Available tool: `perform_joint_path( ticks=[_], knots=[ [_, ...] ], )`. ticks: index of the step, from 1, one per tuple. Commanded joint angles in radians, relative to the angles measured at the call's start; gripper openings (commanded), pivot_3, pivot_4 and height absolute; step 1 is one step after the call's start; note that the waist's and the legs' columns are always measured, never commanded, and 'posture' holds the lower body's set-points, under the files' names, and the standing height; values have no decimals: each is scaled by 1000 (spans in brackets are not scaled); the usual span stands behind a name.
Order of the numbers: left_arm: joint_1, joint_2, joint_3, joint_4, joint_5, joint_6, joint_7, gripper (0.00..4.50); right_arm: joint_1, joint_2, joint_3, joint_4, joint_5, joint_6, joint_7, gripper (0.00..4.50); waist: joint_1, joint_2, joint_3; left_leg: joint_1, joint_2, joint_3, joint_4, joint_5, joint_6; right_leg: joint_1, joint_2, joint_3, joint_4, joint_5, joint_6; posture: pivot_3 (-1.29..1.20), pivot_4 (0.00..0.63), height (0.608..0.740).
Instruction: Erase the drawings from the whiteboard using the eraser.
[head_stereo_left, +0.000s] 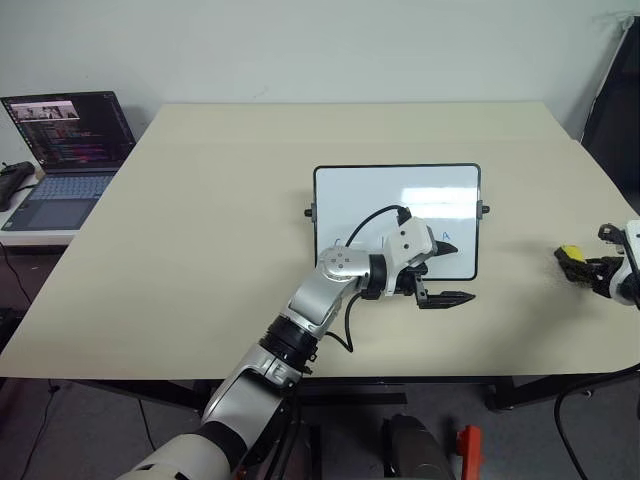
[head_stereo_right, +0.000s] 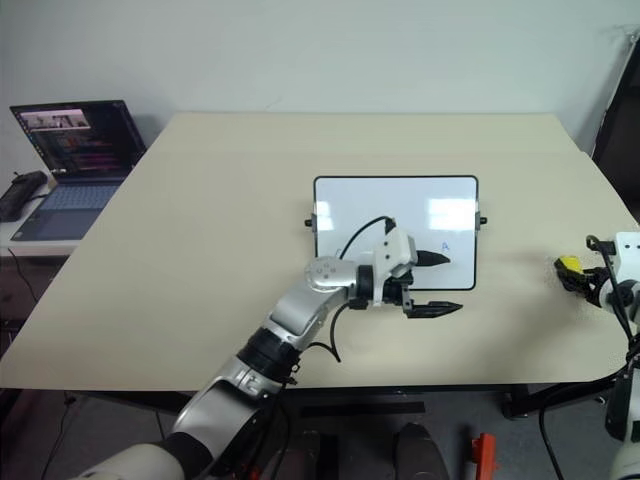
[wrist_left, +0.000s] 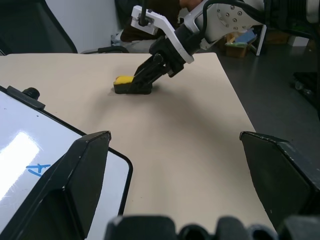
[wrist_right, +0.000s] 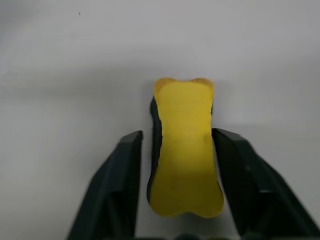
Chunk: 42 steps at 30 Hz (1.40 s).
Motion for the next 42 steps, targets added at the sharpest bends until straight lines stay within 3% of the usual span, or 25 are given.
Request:
perform_joint_path(
  ticks=[1,11,15,20,31,35,39,42],
  knots=[
    [-7,-7,13,-34,-14,-13,-6,4500,-14,-19,-27,-24,23,5,-5,3827,0,0,0,0,0,0,0,0,0,0,0,0,0,0,0,0,150,740],
    [-3,-7,11,-40,-13,-9,-2,4500,-18,-18,-20,-9,16,2,-15,3827,0,0,0,0,0,0,0,0,0,0,0,0,0,0,0,0,150,740],
    [-1,-2,15,-39,-13,-10,0,4500,-24,-17,-33,10,26,8,-31,2955,0,0,0,0,0,0,0,0,0,0,0,0,0,0,0,0,150,740],
    [-4,1,18,-35,-11,-12,2,4500,-33,-15,-36,20,27,4,-42,1196,0,0,0,0,0,0,0,0,0,0,0,0,0,0,0,0,150,740],
    [-5,16,33,-46,-21,-9,-2,4500,-17,-29,-57,-47,56,5,0,1105,-1,0,0,0,0,0,0,0,0,0,0,0,0,0,0,0,150,740],
    [-2,83,87,-73,-33,-4,3,4500,115,-61,-60,-394,103,98,95,1104,-3,1,0,-1,0,0,0,0,0,-1,0,0,0,-2,3,0,150,740],
    [73,257,155,-239,-77,16,-66,4500,308,-105,-138,-985,220,309,104,1102,-10,4,-1,-1,1,-1,-1,0,0,-3,0,0,2,-2,3,0,150,740],
    [170,437,263,-376,-136,40,-121,4500,347,-101,-121,-1317,317,419,98,1102,-13,4,-1,0,3,-1,-1,-1,-1,-3,2,0,2,-2,3,0,150,740]
  ],
)
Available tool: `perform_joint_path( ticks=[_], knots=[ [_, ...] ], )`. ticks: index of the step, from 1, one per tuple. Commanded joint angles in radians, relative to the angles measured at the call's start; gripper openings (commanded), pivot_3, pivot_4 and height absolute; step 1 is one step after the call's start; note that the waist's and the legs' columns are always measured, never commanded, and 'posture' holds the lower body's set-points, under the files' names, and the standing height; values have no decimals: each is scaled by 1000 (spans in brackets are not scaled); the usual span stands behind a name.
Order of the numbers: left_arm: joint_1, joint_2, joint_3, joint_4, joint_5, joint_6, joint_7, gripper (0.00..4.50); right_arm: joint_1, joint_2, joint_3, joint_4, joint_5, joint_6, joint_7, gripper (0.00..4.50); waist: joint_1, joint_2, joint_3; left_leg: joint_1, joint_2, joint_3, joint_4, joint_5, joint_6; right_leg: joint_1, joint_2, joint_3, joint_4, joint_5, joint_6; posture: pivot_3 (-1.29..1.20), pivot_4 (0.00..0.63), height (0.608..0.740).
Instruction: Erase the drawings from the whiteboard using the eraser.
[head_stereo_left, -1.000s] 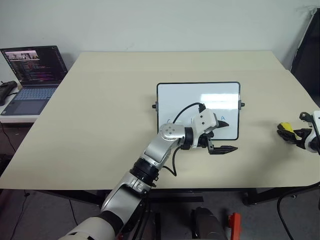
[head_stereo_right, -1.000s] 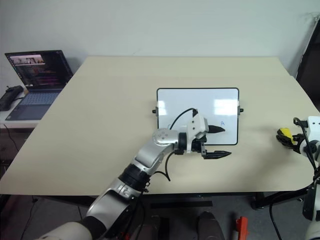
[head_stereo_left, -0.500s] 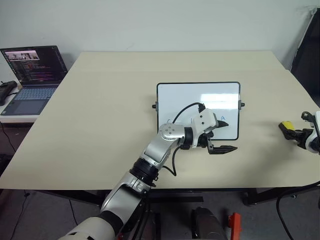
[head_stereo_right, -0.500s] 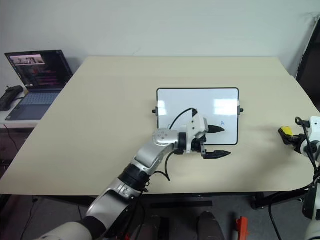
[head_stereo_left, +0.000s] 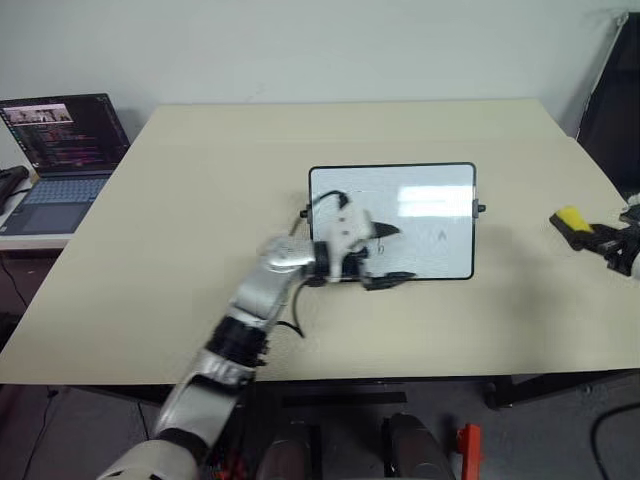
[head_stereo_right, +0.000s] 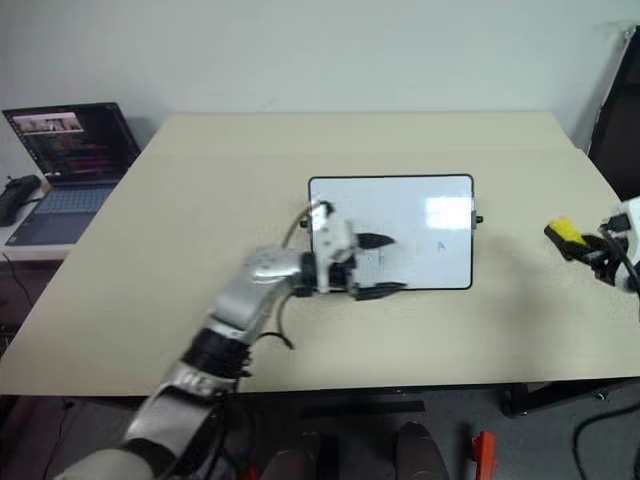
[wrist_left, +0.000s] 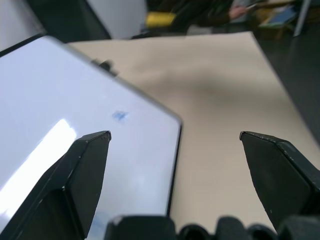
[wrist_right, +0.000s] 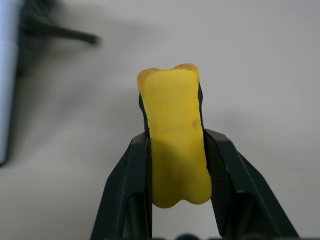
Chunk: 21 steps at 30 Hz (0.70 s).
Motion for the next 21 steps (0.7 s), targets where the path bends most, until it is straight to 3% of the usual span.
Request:
perform_joint_path(
  ticks=[1,6,11,15,21],
  knots=[
    [70,135,122,-164,-78,22,-49,4500,9,-12,5,-343,112,96,5,1102,0,-1,0,0,0,0,0,0,0,0,0,0,0,0,0,0,150,740],
    [188,269,272,-196,-134,-38,-60,4500,-106,57,148,-438,147,70,9,1102,23,-4,2,-1,2,-2,1,0,0,2,-2,-2,-2,0,1,0,150,740],
    [291,318,308,-73,-28,-274,-26,4500,-231,215,400,-425,75,-6,13,1102,35,-4,2,-1,3,-3,0,0,1,1,-2,-3,-2,1,-1,0,150,740],
    [343,316,291,0,27,-425,-2,4500,-304,333,612,-342,-91,-158,11,1102,34,-4,2,-5,2,-4,0,0,0,-4,-2,-4,-2,3,-7,0,150,740],
    [361,309,265,65,72,-518,31,4500,-405,495,786,-74,-354,-400,-92,1102,32,-6,2,-10,0,-2,0,0,0,-13,-2,-3,1,5,-8,0,150,740]
  ],
)
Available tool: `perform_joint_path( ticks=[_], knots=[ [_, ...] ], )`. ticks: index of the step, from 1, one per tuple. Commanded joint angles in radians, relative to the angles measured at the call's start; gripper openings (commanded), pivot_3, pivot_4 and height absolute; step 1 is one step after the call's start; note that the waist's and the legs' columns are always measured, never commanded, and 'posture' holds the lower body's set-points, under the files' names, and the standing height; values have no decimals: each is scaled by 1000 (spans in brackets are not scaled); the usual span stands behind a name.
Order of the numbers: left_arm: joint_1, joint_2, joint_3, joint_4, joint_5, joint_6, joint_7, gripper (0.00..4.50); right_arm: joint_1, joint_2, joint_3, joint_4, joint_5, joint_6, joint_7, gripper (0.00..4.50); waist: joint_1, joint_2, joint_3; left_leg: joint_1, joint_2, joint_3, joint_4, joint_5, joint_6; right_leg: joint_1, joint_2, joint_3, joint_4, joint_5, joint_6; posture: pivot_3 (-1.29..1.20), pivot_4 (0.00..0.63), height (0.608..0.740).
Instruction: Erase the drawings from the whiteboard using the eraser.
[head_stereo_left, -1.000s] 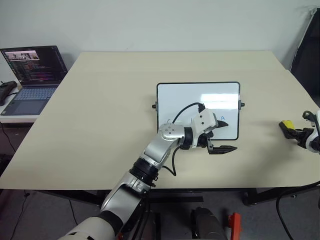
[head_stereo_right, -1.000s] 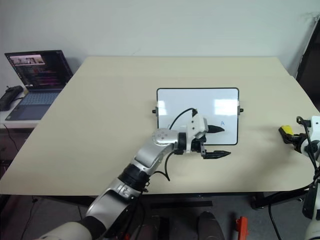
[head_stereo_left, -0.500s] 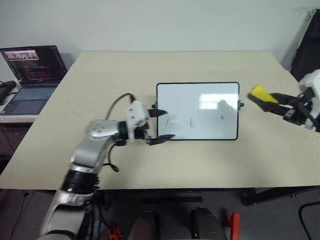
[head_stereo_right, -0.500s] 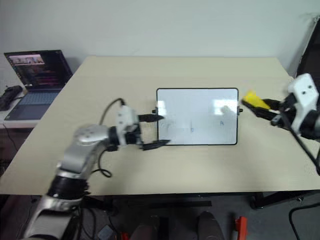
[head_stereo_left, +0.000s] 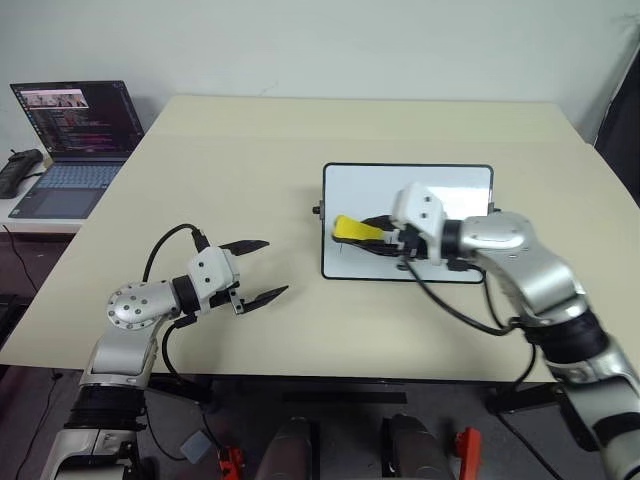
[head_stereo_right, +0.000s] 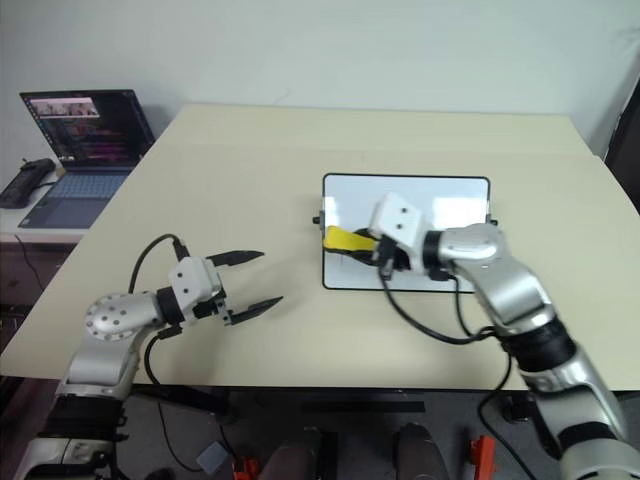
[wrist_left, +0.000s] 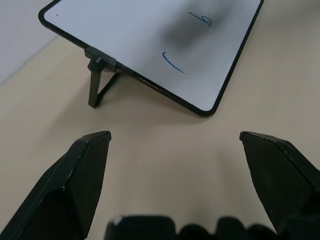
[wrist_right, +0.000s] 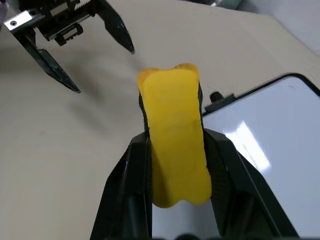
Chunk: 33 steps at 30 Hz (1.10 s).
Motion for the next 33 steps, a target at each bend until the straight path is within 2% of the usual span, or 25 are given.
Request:
perform_joint_path(
  ticks=[1,4,8,17,25,30,33],
  knots=[
    [4,4,-5,24,15,-50,19,4500,-66,23,82,153,-185,-194,-59,1102,-2,0,0,0,-1,1,0,0,0,0,0,0,0,0,0,0,150,740],
    [-2,0,-13,26,15,-49,24,4500,-103,81,70,270,-224,-244,-108,1102,-2,0,0,0,-1,1,0,0,0,-1,1,0,0,0,-1,0,150,740],
    [-3,-2,-26,23,19,-42,36,4500,-111,98,72,358,-287,-304,-126,1102,-4,0,0,0,0,1,-1,0,0,-2,2,0,1,1,-1,0,150,740],
    [0,0,-45,4,19,-22,48,4500,-94,118,70,411,-332,-249,-114,1102,-5,0,0,1,0,1,-1,0,0,-2,2,0,2,1,-1,0,150,740],
    [-14,4,-42,-4,17,-4,52,4500,-41,140,134,430,-376,-187,-50,1101,-6,-1,-2,4,0,1,1,0,0,-1,2,1,7,1,-2,0,150,740],
    [-7,11,-40,-18,6,16,38,4500,4,137,194,413,-415,-165,13,1100,-7,-2,-3,8,1,2,1,2,1,1,4,1,12,0,-3,0,150,740],
    [-12,19,-40,-15,4,25,29,4500,28,139,211,397,-426,-155,33,1099,-7,-2,-2,15,2,1,1,2,1,9,5,1,12,-2,-2,0,150,740]
  ],
)
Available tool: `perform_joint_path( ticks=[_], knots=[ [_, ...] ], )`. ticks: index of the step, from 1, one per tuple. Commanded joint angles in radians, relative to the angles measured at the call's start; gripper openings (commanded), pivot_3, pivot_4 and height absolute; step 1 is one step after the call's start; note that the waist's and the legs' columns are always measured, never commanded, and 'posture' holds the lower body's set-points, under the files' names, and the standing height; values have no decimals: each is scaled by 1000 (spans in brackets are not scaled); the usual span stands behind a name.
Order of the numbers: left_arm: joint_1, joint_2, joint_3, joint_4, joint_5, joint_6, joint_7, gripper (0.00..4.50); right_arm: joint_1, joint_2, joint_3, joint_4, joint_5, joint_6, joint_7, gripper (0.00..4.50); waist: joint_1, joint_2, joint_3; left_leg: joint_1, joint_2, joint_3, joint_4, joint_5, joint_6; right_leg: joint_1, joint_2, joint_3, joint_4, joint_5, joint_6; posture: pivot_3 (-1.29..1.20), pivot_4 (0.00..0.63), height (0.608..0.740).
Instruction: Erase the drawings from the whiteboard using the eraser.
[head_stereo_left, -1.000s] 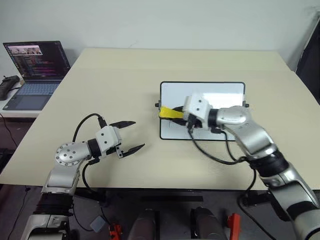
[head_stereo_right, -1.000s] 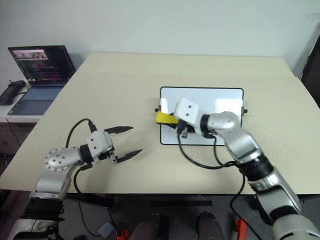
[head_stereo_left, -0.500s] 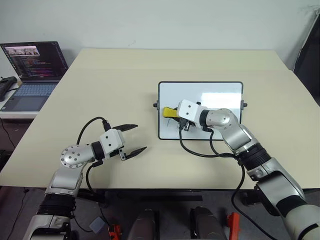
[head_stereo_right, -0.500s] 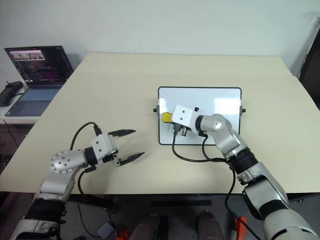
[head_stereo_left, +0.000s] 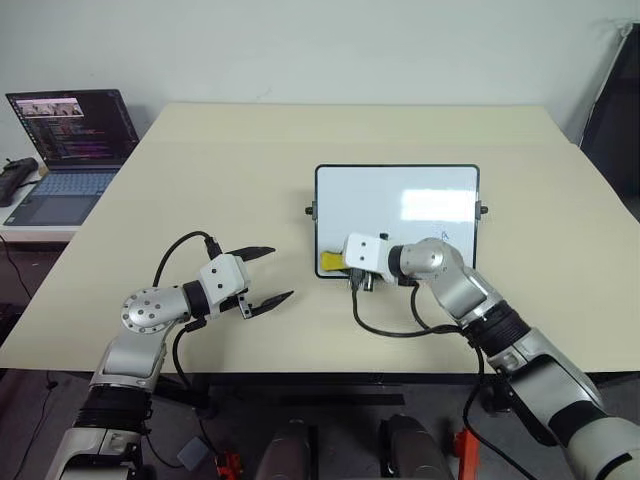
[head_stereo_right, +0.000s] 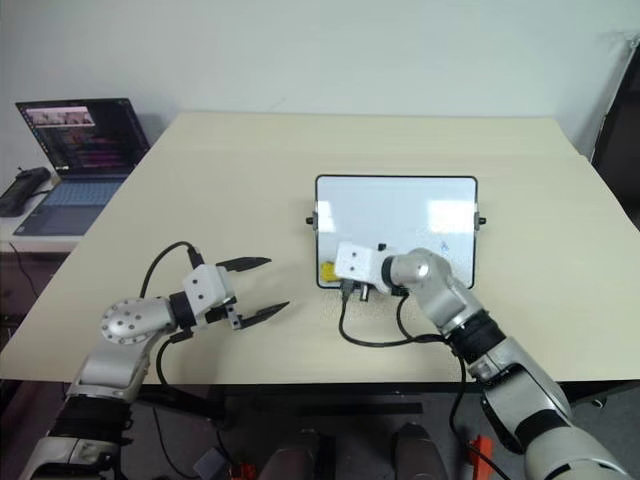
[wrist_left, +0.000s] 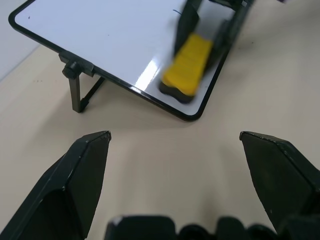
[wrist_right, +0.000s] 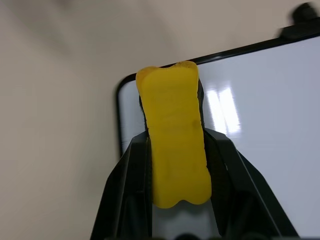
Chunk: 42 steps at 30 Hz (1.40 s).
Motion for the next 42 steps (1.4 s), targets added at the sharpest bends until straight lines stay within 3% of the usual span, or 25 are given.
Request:
perform_joint_path(
  ticks=[1,6,10,14,17,21,24,42],
  knots=[
    [-16,23,6,-29,-13,5,-10,4500,31,-8,16,20,-42,45,12,1098,0,0,0,4,0,0,0,0,0,5,0,0,0,-1,0,0,150,740],
    [-41,20,4,-27,-21,18,-18,4500,28,-17,-46,-57,10,45,41,1092,2,0,0,7,1,-2,0,0,0,7,0,-1,0,-5,-5,0,150,740],
    [-87,-4,41,-94,-125,117,-16,4500,33,-39,-197,-292,209,174,150,1091,4,0,1,2,0,-4,-1,0,-1,4,0,-2,-2,-2,-2,0,150,740],
    [-162,-8,64,-213,-255,285,-13,4500,34,-153,-363,-575,433,430,257,1091,5,-1,1,-15,0,-10,1,-1,-1,-11,-1,-4,0,2,-3,0,150,740],
    [-175,26,43,-278,-282,371,-46,4500,48,-295,-490,-681,546,534,311,1091,5,-1,1,-15,-1,-10,-1,-2,-2,-11,-2,-4,-2,1,-2,0,150,740],
    [-180,47,30,-311,-295,429,-67,4500,133,-477,-582,-652,538,513,316,1090,3,-1,1,-15,-1,-5,-2,-3,-2,-10,-2,-3,-7,0,-2,0,150,740],
    [-185,47,16,-296,-271,421,-83,4500,209,-553,-618,-603,517,452,304,1090,3,-1,2,-15,0,-1,-3,-3,-2,-10,-1,-3,-9,0,-2,0,150,740],
    [-216,15,-1,-244,-246,398,-95,4500,267,-649,-687,-527,560,396,272,1090,4,-2,2,-15,0,2,-2,-3,-2,-10,-2,0,-12,0,-1,0,150,740]
  ],
)
